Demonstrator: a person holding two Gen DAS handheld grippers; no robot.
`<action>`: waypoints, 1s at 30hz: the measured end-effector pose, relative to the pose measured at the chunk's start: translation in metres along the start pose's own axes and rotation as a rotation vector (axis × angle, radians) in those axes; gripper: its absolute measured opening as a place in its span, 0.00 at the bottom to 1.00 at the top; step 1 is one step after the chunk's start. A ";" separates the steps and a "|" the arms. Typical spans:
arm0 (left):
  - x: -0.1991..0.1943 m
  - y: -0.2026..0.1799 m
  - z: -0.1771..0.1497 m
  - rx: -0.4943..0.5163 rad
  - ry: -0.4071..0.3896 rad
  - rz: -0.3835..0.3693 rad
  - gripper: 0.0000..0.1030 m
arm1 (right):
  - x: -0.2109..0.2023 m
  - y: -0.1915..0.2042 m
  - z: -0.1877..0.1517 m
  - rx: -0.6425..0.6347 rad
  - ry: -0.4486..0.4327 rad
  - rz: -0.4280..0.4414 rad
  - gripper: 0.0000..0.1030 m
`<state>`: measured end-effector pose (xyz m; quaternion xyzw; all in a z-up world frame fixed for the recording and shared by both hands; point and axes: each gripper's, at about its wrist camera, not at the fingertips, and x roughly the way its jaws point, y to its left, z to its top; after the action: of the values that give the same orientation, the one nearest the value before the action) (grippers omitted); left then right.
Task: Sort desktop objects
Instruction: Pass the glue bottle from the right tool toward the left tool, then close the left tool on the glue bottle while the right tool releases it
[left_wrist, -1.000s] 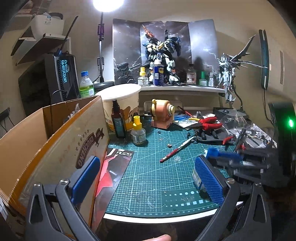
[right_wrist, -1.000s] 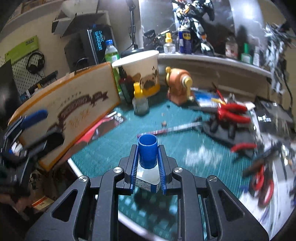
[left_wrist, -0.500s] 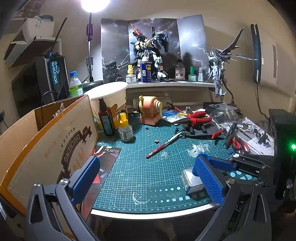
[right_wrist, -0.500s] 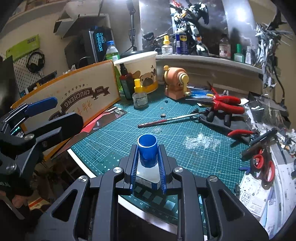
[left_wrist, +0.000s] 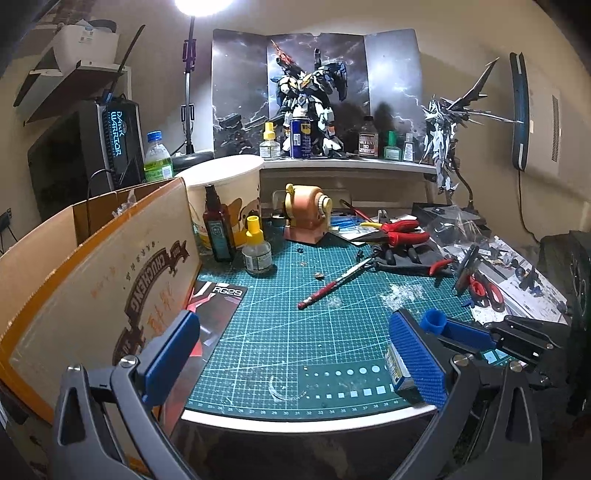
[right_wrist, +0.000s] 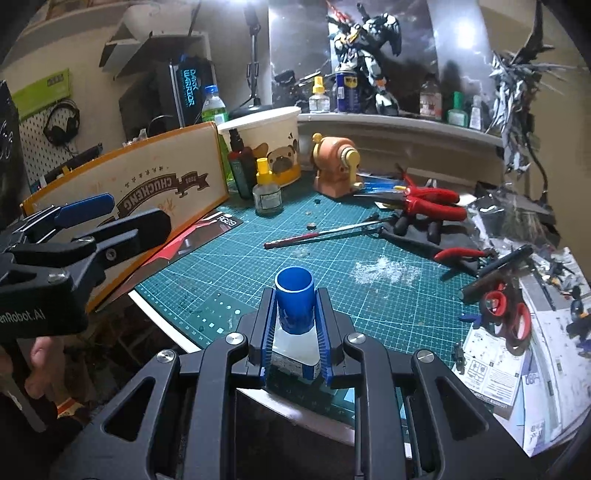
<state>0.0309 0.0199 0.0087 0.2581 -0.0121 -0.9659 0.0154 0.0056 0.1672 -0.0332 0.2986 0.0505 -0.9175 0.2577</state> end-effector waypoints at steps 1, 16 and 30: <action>0.001 -0.001 -0.001 0.000 0.010 0.003 1.00 | -0.001 0.001 0.000 -0.004 0.000 -0.003 0.20; 0.002 -0.048 -0.019 -0.046 -0.026 -0.078 1.00 | -0.087 -0.031 -0.018 0.054 -0.125 -0.172 0.46; 0.037 -0.107 -0.060 -0.017 -0.048 -0.083 1.00 | -0.162 -0.086 -0.070 0.232 -0.143 -0.320 0.51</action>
<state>0.0257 0.1247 -0.0649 0.2352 0.0066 -0.9717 -0.0225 0.1107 0.3306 -0.0023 0.2486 -0.0269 -0.9653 0.0757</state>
